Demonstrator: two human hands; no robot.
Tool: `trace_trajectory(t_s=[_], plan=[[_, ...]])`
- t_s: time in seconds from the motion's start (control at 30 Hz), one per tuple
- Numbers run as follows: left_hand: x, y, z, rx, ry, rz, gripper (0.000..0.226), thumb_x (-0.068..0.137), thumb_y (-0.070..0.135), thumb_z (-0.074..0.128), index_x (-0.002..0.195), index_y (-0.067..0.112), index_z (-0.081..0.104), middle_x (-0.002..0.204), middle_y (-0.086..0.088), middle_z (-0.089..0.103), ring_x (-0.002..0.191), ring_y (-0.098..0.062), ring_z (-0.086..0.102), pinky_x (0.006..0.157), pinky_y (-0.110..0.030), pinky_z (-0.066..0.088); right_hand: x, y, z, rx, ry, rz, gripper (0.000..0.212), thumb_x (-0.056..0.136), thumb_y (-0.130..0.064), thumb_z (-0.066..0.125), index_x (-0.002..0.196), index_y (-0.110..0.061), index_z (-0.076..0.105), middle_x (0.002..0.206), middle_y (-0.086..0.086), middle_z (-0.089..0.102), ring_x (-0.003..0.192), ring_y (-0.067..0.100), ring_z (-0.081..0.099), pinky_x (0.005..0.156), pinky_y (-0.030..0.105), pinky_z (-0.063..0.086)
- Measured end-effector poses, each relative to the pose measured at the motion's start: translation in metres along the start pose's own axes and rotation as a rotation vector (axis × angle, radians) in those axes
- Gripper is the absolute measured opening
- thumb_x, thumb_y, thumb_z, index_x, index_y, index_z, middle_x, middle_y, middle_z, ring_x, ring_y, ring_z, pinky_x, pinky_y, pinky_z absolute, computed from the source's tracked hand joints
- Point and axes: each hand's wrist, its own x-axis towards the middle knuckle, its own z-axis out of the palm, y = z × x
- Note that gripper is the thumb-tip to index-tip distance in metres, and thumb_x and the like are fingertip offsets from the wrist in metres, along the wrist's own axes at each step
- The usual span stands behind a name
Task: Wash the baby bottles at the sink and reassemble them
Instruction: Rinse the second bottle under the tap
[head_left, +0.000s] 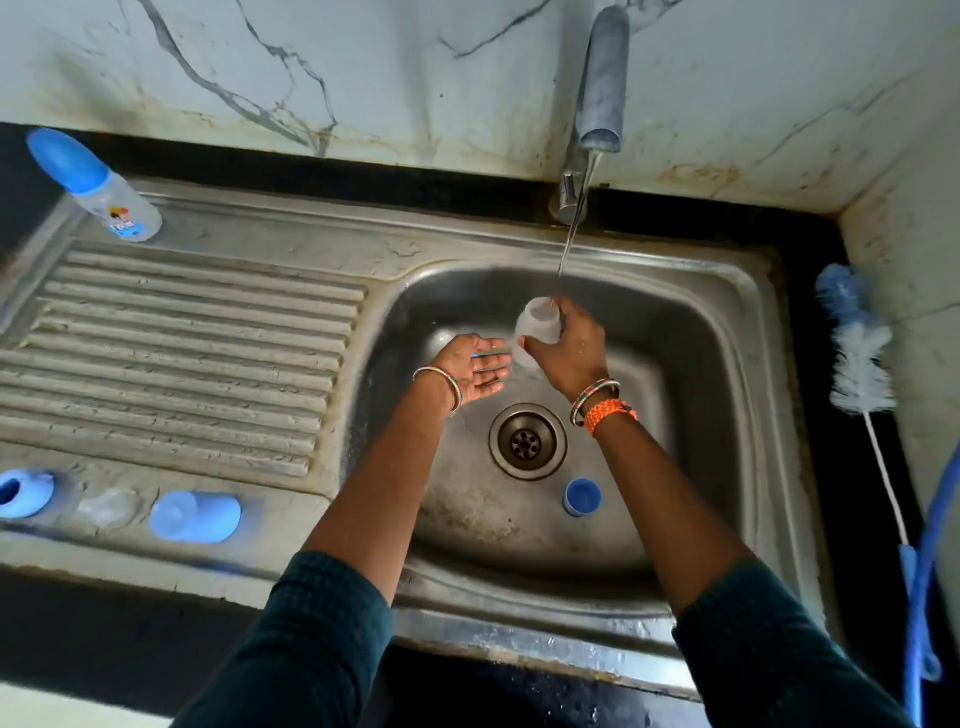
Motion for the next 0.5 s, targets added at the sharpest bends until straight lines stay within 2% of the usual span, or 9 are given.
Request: trace_trajectory(t_s=[0.07,0.1,0.2,0.3,0.37,0.43,0.5], plan=[[0.001,0.001,-0.002,-0.012,0.002,0.010,0.038,0.097,0.025,0.029,0.116,0.012,0.059,0.119,-0.010,0.062,0.103,-0.022,0.057,0.093,-0.036,0.045,0.000,-0.007,-0.003,0.062,0.116,-0.060,0.050,0.073,-0.014,0.078,0.119,-0.009,0.058,0.119,0.011,0.061,0.105,0.020,0.056,0.092,0.034,0.049],[-0.001,0.002,-0.002,-0.007,0.017,0.013,0.040,0.097,0.025,0.028,0.119,0.011,0.058,0.123,-0.011,0.060,0.106,-0.023,0.056,0.094,-0.037,0.044,0.001,-0.008,-0.004,0.043,0.122,-0.073,0.050,0.073,-0.014,0.077,0.119,-0.009,0.058,0.120,0.011,0.060,0.104,0.018,0.055,0.093,0.033,0.049],[-0.004,0.001,0.001,0.013,0.056,-0.009,0.041,0.098,0.023,0.030,0.128,0.010,0.054,0.132,-0.012,0.055,0.115,-0.025,0.053,0.099,-0.037,0.041,-0.005,-0.006,-0.002,-0.050,-0.009,-0.004,0.049,0.075,-0.012,0.077,0.119,-0.004,0.059,0.119,0.012,0.062,0.106,0.021,0.057,0.098,0.035,0.045],[-0.005,0.003,0.004,-0.018,0.045,0.024,0.041,0.099,0.026,0.031,0.130,0.009,0.053,0.130,-0.013,0.055,0.107,-0.024,0.053,0.096,-0.037,0.041,-0.002,-0.025,-0.009,0.090,0.137,-0.041,0.050,0.073,-0.013,0.077,0.118,-0.008,0.057,0.118,0.010,0.061,0.105,0.024,0.058,0.092,0.034,0.050],[-0.011,0.005,0.006,-0.067,0.024,0.037,0.038,0.098,0.026,0.033,0.125,0.011,0.056,0.119,-0.013,0.058,0.102,-0.024,0.053,0.094,-0.037,0.042,0.004,-0.038,-0.014,0.155,0.176,-0.044,0.053,0.074,-0.016,0.076,0.121,-0.012,0.051,0.115,0.005,0.059,0.103,0.021,0.058,0.087,0.034,0.052],[-0.018,0.008,0.012,-0.161,-0.016,0.065,0.030,0.096,0.026,0.035,0.112,0.013,0.056,0.109,-0.011,0.060,0.098,-0.026,0.055,0.092,-0.038,0.043,0.009,-0.045,-0.021,0.421,0.098,0.151,0.046,0.081,-0.016,0.071,0.120,-0.014,0.047,0.113,0.004,0.056,0.099,0.020,0.059,0.077,0.034,0.056],[-0.025,0.014,0.017,-0.279,-0.079,0.141,0.028,0.095,0.027,0.035,0.108,0.011,0.053,0.100,-0.009,0.062,0.095,-0.025,0.057,0.090,-0.038,0.045,0.010,-0.050,-0.029,0.867,-0.110,0.466,0.029,0.090,-0.020,0.060,0.115,-0.011,0.048,0.118,0.015,0.055,0.096,0.028,0.061,0.063,0.032,0.058]])
